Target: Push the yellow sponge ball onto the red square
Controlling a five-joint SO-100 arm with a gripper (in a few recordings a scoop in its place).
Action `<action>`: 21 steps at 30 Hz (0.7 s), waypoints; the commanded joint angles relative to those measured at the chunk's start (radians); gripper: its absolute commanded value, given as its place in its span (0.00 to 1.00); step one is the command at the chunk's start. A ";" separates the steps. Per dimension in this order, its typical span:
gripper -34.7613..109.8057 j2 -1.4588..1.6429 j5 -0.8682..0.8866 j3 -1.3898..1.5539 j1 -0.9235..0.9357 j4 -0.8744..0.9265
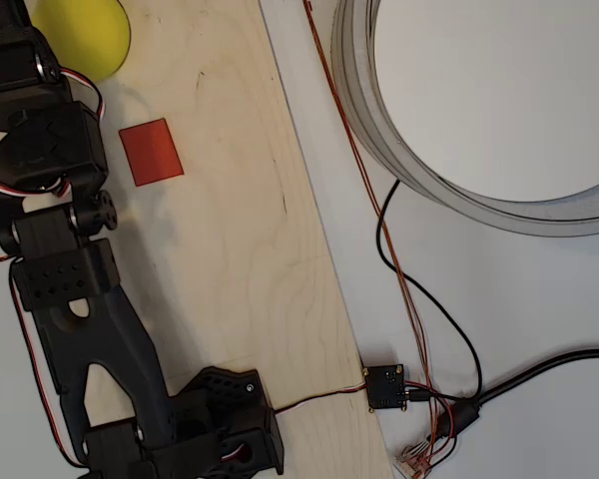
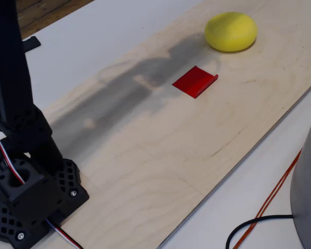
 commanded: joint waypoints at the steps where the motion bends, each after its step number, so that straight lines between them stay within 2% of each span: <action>1: 0.37 -0.012 0.005 -0.048 -0.002 -0.086; 7: 0.38 -0.095 0.044 -0.049 -0.005 -0.181; 11: 0.38 -0.141 0.196 0.006 0.003 -0.201; 21: 0.38 -0.189 0.408 0.172 0.015 -0.215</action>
